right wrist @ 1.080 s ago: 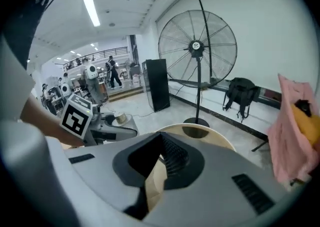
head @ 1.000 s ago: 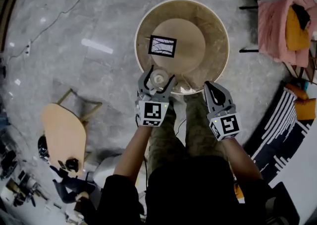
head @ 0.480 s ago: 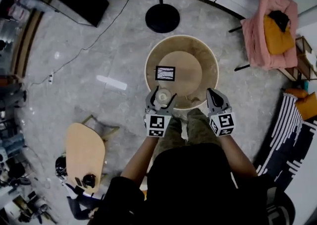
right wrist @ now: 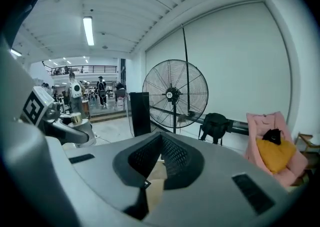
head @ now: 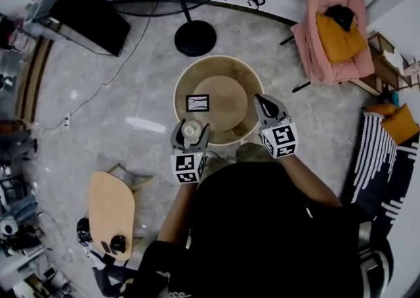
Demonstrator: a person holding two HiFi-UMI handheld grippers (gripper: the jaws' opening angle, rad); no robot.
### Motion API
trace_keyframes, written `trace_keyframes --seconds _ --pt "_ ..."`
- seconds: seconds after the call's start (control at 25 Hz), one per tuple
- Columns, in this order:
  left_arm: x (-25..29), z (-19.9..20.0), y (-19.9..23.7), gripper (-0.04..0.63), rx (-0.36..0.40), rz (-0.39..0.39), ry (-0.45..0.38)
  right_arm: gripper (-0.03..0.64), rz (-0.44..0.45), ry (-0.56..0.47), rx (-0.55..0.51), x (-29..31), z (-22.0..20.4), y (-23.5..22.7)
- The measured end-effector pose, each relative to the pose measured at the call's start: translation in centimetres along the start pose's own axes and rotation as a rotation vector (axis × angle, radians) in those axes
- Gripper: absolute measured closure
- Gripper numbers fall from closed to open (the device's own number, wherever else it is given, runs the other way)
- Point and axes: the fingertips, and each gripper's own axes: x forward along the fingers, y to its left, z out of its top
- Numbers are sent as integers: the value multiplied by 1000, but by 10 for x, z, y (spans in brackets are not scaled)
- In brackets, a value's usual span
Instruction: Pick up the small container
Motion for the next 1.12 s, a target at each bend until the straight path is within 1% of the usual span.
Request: trace_keyframes --seconds 0.08,0.24,0.44,0.68,0.96,1.12 --pt "-1 7 -7 245 7 33 2 595 -2 -13 5 -7 4 -16" --pt "2 23 -16 245 9 74 -59 595 -6 -29 8 -16 8 -39" --pt "9 27 -17 245 11 119 -71 595 1 -32 -3 -14 10 -59" --pt "20 37 -28 245 5 137 -88 595 -9 -53 -9 -12 18 -86" --pt "28 47 -32 245 4 155 -103 595 2 -57 -12 -9 19 -97" --pt "32 48 -25 245 10 163 -105 595 0 -49 -19 -8 15 -97"
